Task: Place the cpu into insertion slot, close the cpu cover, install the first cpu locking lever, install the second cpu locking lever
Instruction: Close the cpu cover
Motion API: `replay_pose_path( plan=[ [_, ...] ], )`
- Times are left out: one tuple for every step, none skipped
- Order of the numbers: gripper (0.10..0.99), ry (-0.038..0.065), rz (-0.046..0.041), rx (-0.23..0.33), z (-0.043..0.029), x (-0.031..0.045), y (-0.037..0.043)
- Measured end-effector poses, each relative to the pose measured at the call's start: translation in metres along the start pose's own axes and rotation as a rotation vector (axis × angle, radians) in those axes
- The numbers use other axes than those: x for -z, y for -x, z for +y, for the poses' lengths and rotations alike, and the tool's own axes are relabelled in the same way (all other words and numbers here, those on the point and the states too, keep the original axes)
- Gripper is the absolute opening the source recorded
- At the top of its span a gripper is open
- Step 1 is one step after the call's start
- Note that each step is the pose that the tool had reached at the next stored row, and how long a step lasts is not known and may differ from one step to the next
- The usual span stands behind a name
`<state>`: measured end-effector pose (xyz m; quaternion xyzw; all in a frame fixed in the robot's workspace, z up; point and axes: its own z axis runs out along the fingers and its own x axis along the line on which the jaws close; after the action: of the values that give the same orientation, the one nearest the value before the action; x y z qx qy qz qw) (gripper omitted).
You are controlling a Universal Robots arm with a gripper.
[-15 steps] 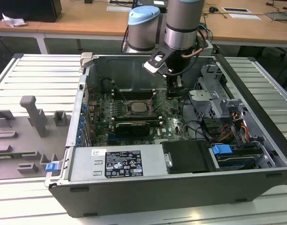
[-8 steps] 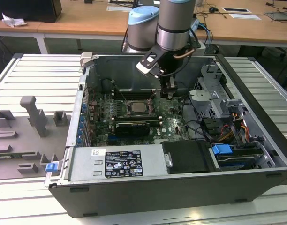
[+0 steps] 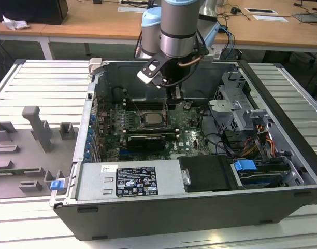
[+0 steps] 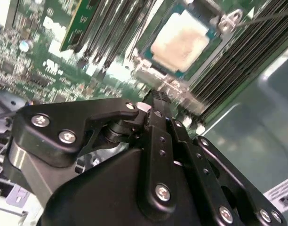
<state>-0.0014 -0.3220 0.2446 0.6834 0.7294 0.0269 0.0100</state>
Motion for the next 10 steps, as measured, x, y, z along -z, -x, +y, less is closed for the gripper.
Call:
replay_pose_path(
  plan=[
    [0.106,0.000,0.0000,0.000,-0.0064,-0.0018,-0.0004],
    [0.106,0.000,0.0000,0.000,-0.0118,-0.0046,-0.0009],
    [0.106,0.000,0.0000,0.000,-0.0180,-0.0093,-0.0023],
    [0.106,0.000,0.0001,0.000,-0.0203,-0.0118,-0.0030],
    [0.106,0.000,0.0000,0.000,-0.0225,-0.0125,-0.0033],
    [0.106,0.000,0.0000,0.000,-0.0245,-0.0130,-0.0036],
    [0.106,0.000,-0.0001,0.000,-0.0263,-0.0132,-0.0042],
    [0.106,0.000,-0.0002,0.000,-0.0278,-0.0133,-0.0051],
    [0.106,0.000,0.0000,0.000,-0.0292,-0.0133,-0.0055],
    [0.106,0.000,0.0001,0.000,-0.0310,-0.0133,-0.0057]
  ],
)
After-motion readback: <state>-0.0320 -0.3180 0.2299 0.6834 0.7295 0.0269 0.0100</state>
